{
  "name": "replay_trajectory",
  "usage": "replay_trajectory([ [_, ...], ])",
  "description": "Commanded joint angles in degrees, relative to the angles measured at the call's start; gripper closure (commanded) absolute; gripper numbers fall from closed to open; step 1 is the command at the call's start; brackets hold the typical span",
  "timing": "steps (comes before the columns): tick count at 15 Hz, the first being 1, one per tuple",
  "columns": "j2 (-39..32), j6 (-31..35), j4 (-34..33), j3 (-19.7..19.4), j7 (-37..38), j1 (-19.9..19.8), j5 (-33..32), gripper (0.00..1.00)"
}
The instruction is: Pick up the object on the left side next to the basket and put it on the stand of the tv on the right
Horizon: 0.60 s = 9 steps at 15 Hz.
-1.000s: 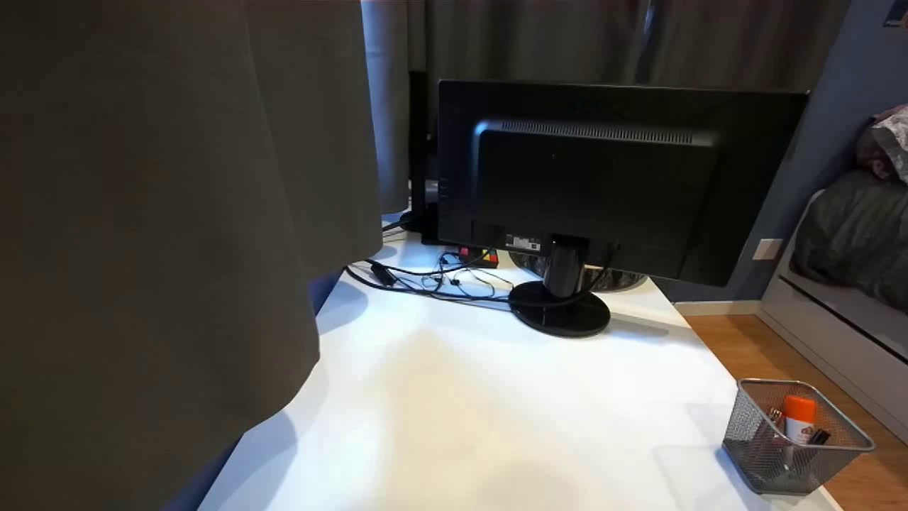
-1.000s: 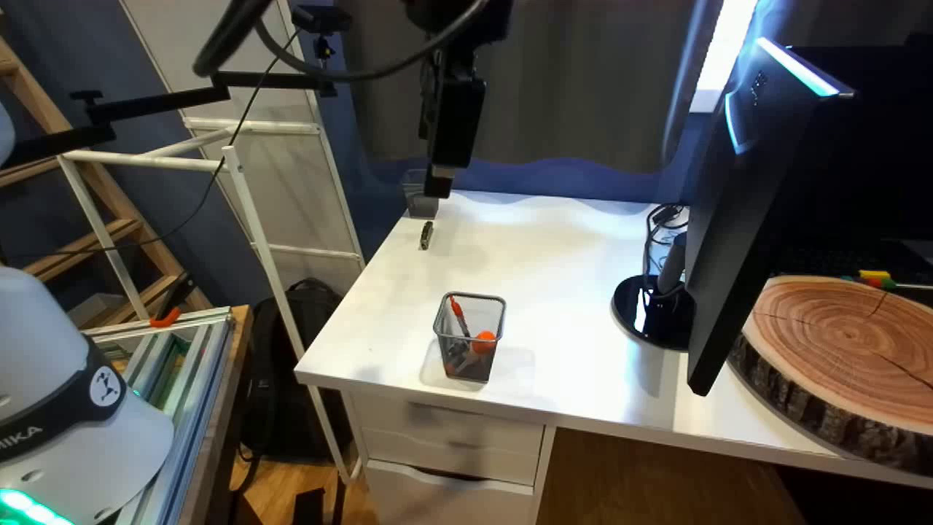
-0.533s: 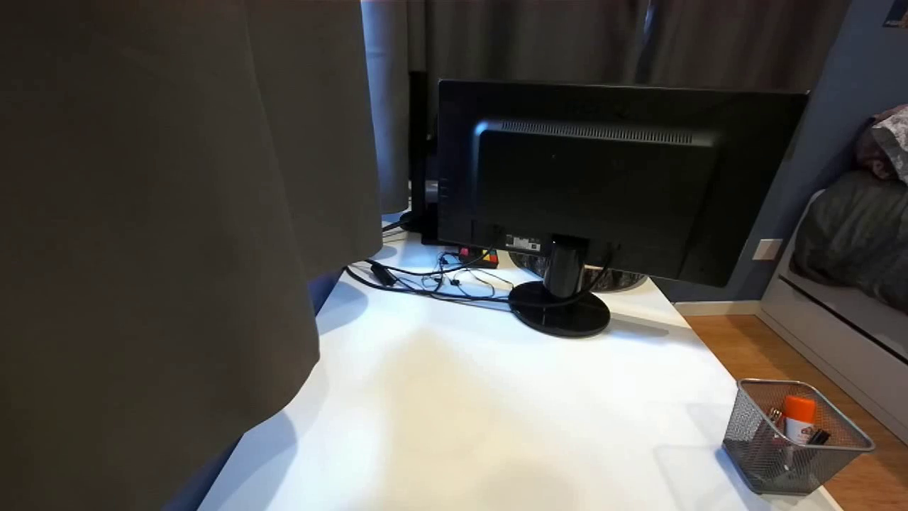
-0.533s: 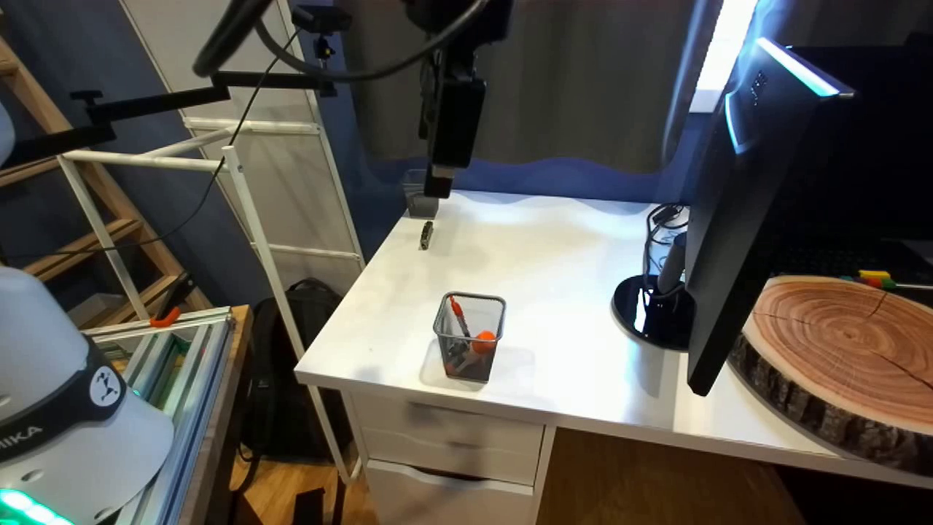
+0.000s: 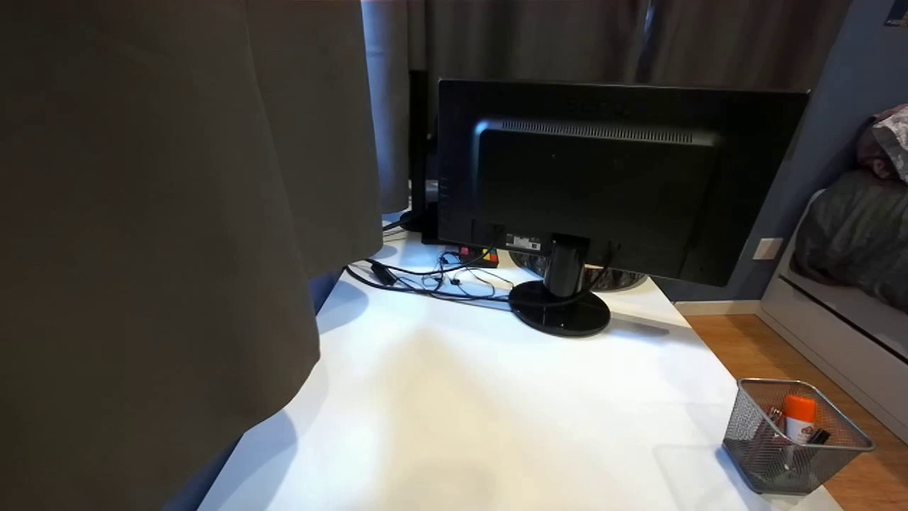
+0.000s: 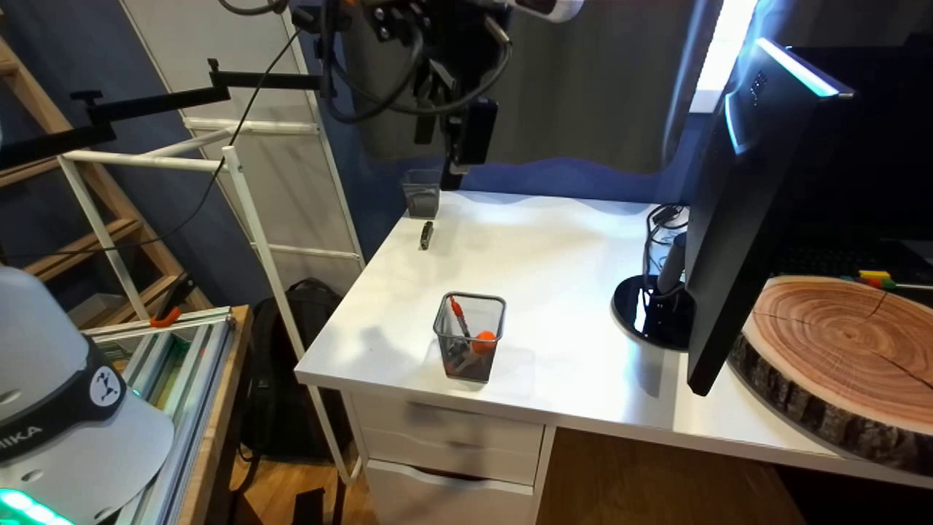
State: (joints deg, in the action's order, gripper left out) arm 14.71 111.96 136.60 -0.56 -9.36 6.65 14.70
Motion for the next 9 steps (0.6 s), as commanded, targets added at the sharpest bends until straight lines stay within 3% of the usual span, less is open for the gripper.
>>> replay_trajectory([
  [1,-12.8,4.35,-6.79,4.24,-5.98,3.38,0.81,0.0],
  [5,-23.1,2.93,-16.47,9.31,-6.89,5.29,-6.42,0.0],
  [6,-18.07,5.46,-10.03,8.98,-5.65,4.12,-3.27,0.0],
  [9,-22.9,4.86,-14.9,10.44,-5.65,4.63,-5.53,0.0],
])
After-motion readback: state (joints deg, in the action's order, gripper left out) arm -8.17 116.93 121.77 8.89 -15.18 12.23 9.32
